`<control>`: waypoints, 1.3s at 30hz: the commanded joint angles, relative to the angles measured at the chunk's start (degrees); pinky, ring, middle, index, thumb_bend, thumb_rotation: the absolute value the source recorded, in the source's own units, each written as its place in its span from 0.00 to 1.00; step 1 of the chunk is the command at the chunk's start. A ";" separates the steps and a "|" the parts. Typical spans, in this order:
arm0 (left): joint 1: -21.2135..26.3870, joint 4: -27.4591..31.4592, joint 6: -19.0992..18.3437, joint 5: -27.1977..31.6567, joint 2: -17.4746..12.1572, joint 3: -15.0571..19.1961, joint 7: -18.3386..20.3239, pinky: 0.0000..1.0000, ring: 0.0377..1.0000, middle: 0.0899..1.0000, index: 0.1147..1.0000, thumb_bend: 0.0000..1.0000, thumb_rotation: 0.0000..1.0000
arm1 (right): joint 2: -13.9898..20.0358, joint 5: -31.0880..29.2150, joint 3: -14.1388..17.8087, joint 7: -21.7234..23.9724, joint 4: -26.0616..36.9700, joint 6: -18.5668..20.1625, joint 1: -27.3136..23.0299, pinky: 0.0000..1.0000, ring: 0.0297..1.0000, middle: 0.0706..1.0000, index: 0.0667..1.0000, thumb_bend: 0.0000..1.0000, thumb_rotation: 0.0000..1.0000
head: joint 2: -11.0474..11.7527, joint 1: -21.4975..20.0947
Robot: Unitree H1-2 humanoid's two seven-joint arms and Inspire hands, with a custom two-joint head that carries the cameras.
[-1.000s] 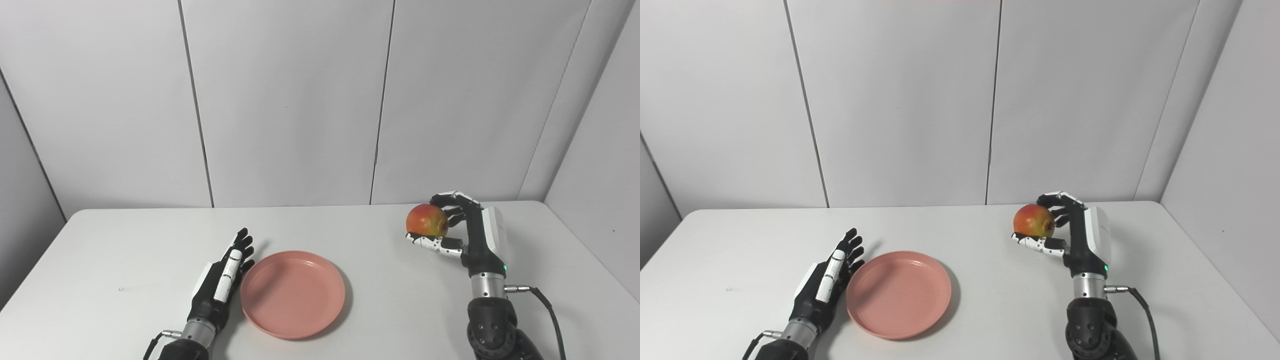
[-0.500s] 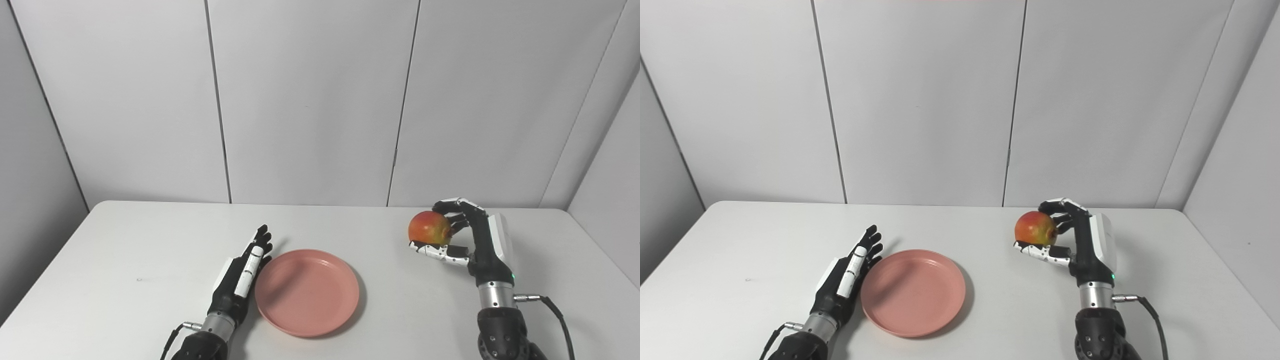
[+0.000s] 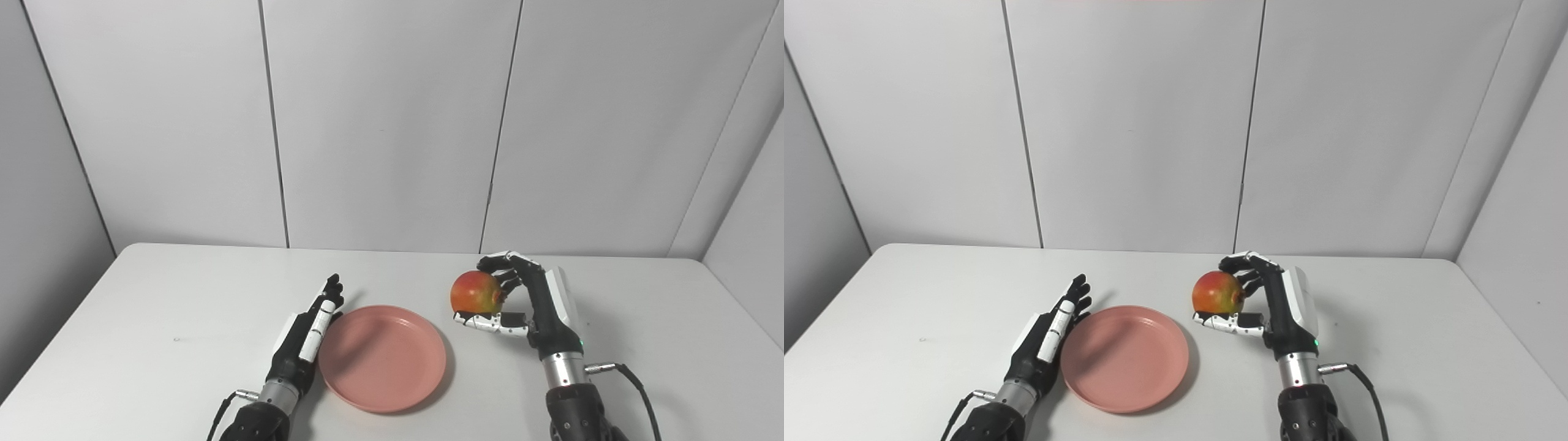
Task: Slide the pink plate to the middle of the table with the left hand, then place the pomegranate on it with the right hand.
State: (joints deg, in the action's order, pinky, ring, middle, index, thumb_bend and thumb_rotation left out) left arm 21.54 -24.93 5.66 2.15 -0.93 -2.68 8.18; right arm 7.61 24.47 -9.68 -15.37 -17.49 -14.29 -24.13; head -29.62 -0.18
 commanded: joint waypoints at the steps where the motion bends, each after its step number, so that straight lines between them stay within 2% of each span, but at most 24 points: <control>1: -0.44 -1.10 0.47 -0.47 1.52 -1.09 -0.02 0.95 0.98 1.00 0.99 0.52 1.00 | -0.62 0.25 -0.40 0.74 2.06 -1.88 -2.24 0.40 0.39 0.46 0.50 0.51 0.00 | -0.06 0.03; 7: -0.46 -0.94 0.45 -0.69 1.55 -1.28 -0.48 0.95 0.98 1.00 0.99 0.52 1.00 | -2.32 1.42 -2.12 1.97 1.34 -1.68 -2.54 0.36 0.37 0.45 0.51 0.51 0.00 | -0.11 0.10; 12: -0.62 -0.61 0.66 -0.81 1.57 -1.55 -0.60 0.95 0.98 1.00 0.99 0.52 1.00 | -4.03 2.52 -3.49 2.66 0.19 -1.38 -2.95 0.29 0.34 0.43 0.52 0.51 0.00 | -0.18 0.24; 18: -0.80 0.02 0.09 -0.68 1.73 -1.71 -0.82 0.95 0.98 1.00 0.99 0.52 1.00 | -5.09 3.12 -5.03 4.25 -2.47 -1.23 -3.44 0.38 0.38 0.45 0.51 0.51 0.00 | -0.30 0.34; 26: -0.75 0.06 0.73 -0.95 2.00 -1.63 -1.27 0.95 0.99 1.00 0.99 0.50 1.00 | -5.33 6.41 -7.62 3.18 -9.09 -2.88 -4.69 0.38 0.37 0.45 0.51 0.51 0.00 | -0.47 0.45; 31: -0.75 0.23 0.68 -1.41 1.79 -1.81 -1.43 0.95 0.98 1.00 0.98 0.50 1.00 | -5.03 8.01 -8.88 1.87 -12.22 -4.45 -5.43 0.34 0.36 0.43 0.52 0.51 0.00 | -0.53 0.39; 39: -0.77 0.62 -0.17 -1.55 1.75 -1.80 -1.57 0.94 0.98 1.00 0.97 0.50 1.00 | -4.31 10.41 -10.68 -0.33 -14.99 -5.16 -6.57 0.39 0.38 0.44 0.51 0.51 0.00 | -0.68 0.32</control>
State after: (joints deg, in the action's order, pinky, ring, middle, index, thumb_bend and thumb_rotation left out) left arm 21.33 -24.35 5.55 0.92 -0.31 -3.61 6.42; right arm 2.95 33.71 -19.92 -15.44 -32.11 -18.07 -28.66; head -30.23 0.09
